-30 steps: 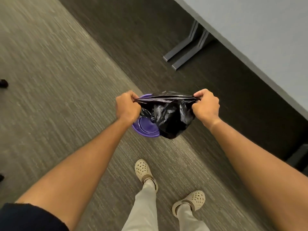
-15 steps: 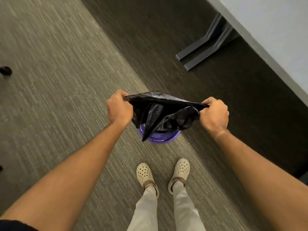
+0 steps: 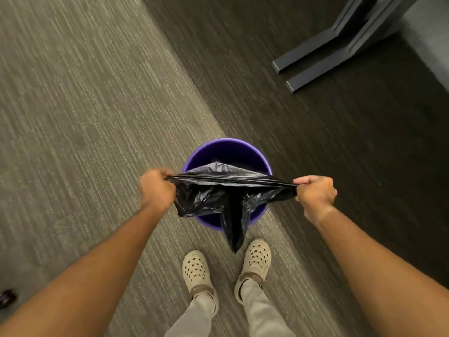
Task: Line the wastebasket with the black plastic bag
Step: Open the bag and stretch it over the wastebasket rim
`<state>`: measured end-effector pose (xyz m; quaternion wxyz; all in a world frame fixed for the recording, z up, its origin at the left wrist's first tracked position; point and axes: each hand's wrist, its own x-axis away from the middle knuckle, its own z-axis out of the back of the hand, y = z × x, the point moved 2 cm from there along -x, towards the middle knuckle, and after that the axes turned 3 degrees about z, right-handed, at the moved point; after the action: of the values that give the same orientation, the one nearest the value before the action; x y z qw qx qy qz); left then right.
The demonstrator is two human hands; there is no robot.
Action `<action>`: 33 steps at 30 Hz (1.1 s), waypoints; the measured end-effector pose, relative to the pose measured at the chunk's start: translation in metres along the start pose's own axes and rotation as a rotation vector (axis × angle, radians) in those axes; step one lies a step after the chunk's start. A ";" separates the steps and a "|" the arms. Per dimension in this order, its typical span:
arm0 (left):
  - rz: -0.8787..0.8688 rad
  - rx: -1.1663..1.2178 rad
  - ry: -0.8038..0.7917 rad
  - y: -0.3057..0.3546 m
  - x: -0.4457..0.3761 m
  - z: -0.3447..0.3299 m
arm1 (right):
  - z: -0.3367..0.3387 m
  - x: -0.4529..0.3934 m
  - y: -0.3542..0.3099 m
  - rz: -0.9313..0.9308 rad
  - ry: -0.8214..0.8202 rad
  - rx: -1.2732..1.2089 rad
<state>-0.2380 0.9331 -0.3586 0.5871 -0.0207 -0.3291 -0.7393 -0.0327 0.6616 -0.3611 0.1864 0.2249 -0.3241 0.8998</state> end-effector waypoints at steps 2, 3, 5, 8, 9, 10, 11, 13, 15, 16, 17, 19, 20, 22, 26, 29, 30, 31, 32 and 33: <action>0.265 0.315 -0.073 -0.011 -0.015 -0.021 | -0.020 -0.023 0.001 -0.168 -0.031 -0.280; 0.360 0.468 -0.104 -0.015 -0.021 -0.030 | -0.029 -0.031 0.001 -0.237 -0.078 -0.391; 0.450 0.631 -0.118 -0.018 -0.032 -0.042 | -0.042 -0.040 -0.002 -0.315 -0.164 -0.514; 0.464 0.639 -0.084 -0.020 -0.042 -0.047 | -0.055 -0.042 -0.009 -0.244 -0.221 -0.490; 0.457 0.609 -0.070 -0.021 -0.046 -0.050 | -0.058 -0.043 -0.011 -0.176 -0.241 -0.444; 0.442 0.570 -0.061 -0.021 -0.050 -0.053 | -0.062 -0.043 -0.014 -0.102 -0.274 -0.391; 0.424 0.529 -0.055 -0.020 -0.055 -0.055 | -0.066 -0.045 -0.017 -0.026 -0.318 -0.337; 0.386 0.472 -0.048 -0.020 -0.069 -0.063 | -0.077 -0.054 -0.021 0.129 -0.393 -0.240; 0.348 0.420 -0.034 -0.018 -0.084 -0.069 | -0.091 -0.067 -0.026 0.247 -0.391 -0.143; 0.329 0.399 -0.026 -0.017 -0.092 -0.072 | -0.099 -0.075 -0.028 0.290 -0.362 -0.109; 0.310 0.381 -0.021 -0.015 -0.099 -0.076 | -0.107 -0.083 -0.032 0.318 -0.327 -0.086; 0.273 0.354 -0.015 -0.013 -0.114 -0.084 | -0.124 -0.098 -0.038 0.347 -0.271 -0.092; 0.268 0.356 -0.014 -0.012 -0.122 -0.089 | -0.133 -0.106 -0.040 0.352 -0.248 -0.094; 0.277 0.359 -0.012 -0.014 -0.138 -0.100 | -0.149 -0.122 -0.042 0.335 -0.194 -0.071; 0.319 0.350 -0.009 -0.022 -0.160 -0.117 | -0.171 -0.145 -0.043 0.238 -0.190 -0.071; 0.396 0.366 -0.031 -0.031 -0.165 -0.125 | -0.178 -0.150 -0.038 0.121 -0.277 -0.035; 0.429 0.384 -0.068 -0.035 -0.164 -0.127 | -0.178 -0.150 -0.035 0.093 -0.306 -0.006; 0.459 0.393 -0.117 -0.039 -0.162 -0.129 | -0.177 -0.149 -0.032 0.064 -0.338 0.023; 0.482 0.390 -0.159 -0.044 -0.160 -0.131 | -0.177 -0.148 -0.027 0.037 -0.365 0.047; 0.494 0.376 -0.183 -0.048 -0.158 -0.131 | -0.175 -0.147 -0.023 0.014 -0.381 0.061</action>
<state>-0.1846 1.0056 -0.5495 0.7104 -0.0574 -0.4962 -0.4958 0.0506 0.7676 -0.5475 0.1088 0.3945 -0.3277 0.8516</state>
